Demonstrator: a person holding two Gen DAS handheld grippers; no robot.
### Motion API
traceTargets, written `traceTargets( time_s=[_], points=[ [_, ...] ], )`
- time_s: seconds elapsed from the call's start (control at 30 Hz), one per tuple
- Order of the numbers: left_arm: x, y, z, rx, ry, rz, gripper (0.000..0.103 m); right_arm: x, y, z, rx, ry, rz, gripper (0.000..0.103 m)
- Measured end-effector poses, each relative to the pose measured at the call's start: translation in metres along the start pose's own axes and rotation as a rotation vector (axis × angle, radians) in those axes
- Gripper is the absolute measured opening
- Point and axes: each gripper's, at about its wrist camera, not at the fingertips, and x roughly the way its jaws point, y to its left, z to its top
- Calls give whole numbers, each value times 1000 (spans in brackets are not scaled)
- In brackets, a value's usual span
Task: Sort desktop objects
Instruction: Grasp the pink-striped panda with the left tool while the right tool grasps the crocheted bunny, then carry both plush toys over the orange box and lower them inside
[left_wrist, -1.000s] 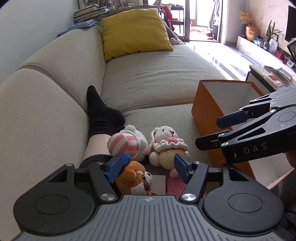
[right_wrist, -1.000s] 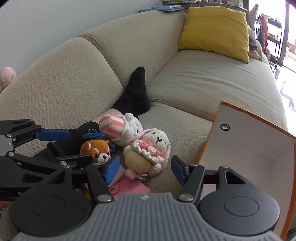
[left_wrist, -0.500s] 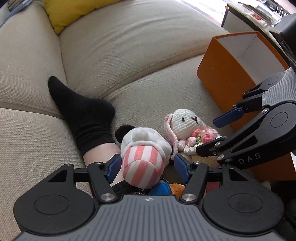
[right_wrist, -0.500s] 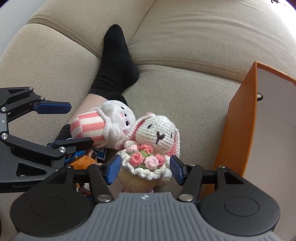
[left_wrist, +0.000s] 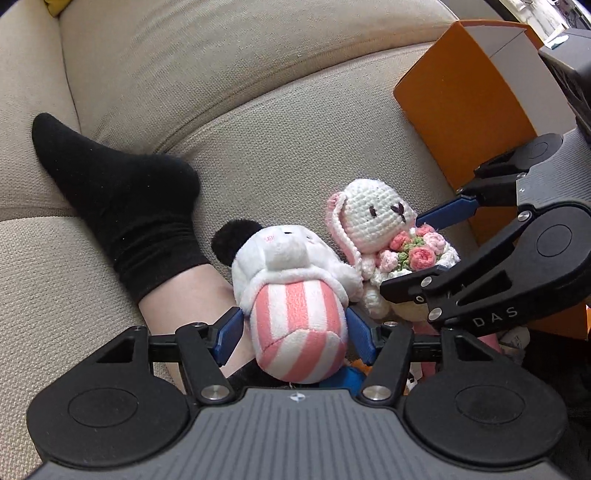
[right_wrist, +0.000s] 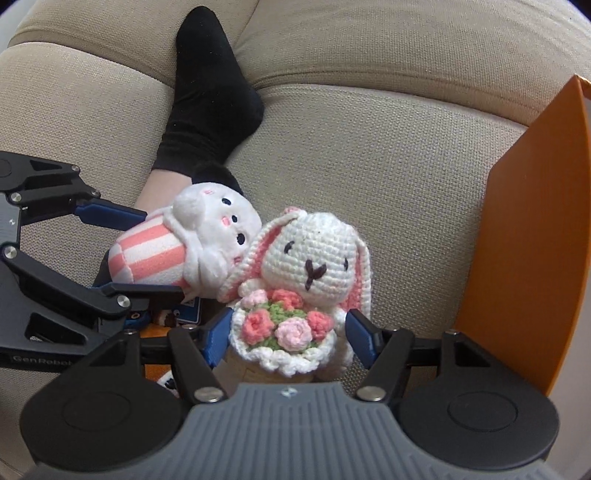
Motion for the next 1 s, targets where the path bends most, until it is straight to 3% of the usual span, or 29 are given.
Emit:
traceTargets(
  time_s=[0.2,0.3,0.47,0.73,1.0],
  points=[
    [6,6,-5,-48,-14,-24,72,7,1,3,-5,-4,14,64],
    [2,-1,-12,-71,-50,17,67,3,9,-1,-42,-17,-2,55],
    [-11,-12,-32,-182,-157,86,61,-12,20,-13,-110,-83,-14,49],
    [-43,-35,-80,-403,-423,146,60,-59,38,-36,-258,-258,5,46],
    [-95,-103,-118,-516,-732,208,60,-143,36,-82,-410,-443,21,46]
  ],
)
